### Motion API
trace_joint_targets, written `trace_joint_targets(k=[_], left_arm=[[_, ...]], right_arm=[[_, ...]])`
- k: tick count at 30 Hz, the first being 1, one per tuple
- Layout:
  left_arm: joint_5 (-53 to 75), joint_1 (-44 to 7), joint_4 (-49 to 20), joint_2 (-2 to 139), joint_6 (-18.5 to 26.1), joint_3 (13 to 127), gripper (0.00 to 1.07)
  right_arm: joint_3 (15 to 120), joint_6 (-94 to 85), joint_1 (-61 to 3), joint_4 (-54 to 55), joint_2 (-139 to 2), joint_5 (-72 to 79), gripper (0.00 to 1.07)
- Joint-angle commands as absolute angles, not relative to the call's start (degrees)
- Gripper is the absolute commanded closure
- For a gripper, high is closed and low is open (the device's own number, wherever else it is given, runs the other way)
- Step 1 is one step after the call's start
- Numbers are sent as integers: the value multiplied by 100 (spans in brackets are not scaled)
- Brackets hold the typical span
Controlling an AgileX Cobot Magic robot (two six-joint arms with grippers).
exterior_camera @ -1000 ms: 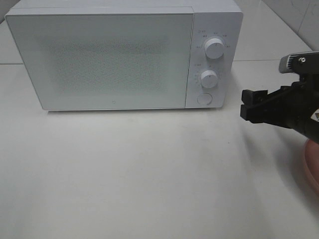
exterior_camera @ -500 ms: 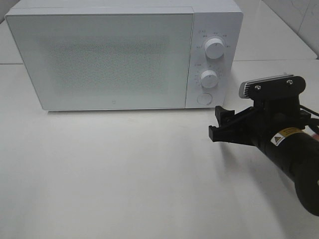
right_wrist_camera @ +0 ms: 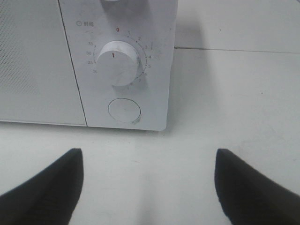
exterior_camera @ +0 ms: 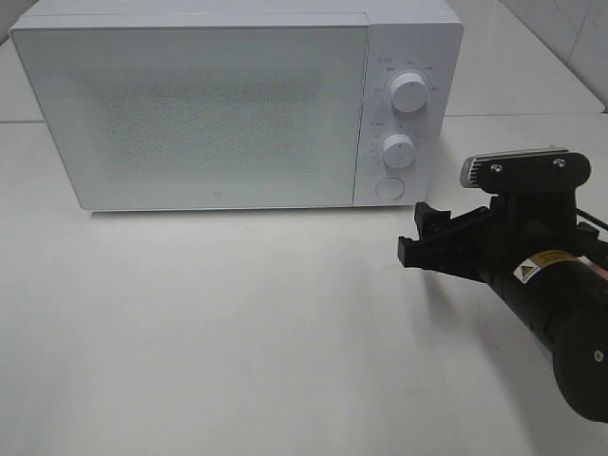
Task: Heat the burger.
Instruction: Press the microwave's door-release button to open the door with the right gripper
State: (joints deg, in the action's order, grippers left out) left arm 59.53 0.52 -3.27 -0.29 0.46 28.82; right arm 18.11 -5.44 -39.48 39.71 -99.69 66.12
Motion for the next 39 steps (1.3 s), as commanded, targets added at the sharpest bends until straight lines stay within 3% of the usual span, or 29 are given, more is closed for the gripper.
trace_joint_targets(k=[1,12,19,31,39], left_arm=[[5947,52,-309,-172,0,2865,6],[5947,52,-309,-172,0,2865,6],[5947,52,-309,-172,0,2865,6],[5947,52,-309,-172,0,2865,6],[5947,52,-309,-172,0,2865,6]], right_arm=[[1816,275,-3971,3953,-9964,6686,35],[1816,4005,-3971,3953,-9964,6675,52],[1816,6480,-3971,3948,-9964,6675,78],[1816,7993,-3971,3942,-9964,6068,106],[1822,7987,-3965,3948,-9964,6039,107]])
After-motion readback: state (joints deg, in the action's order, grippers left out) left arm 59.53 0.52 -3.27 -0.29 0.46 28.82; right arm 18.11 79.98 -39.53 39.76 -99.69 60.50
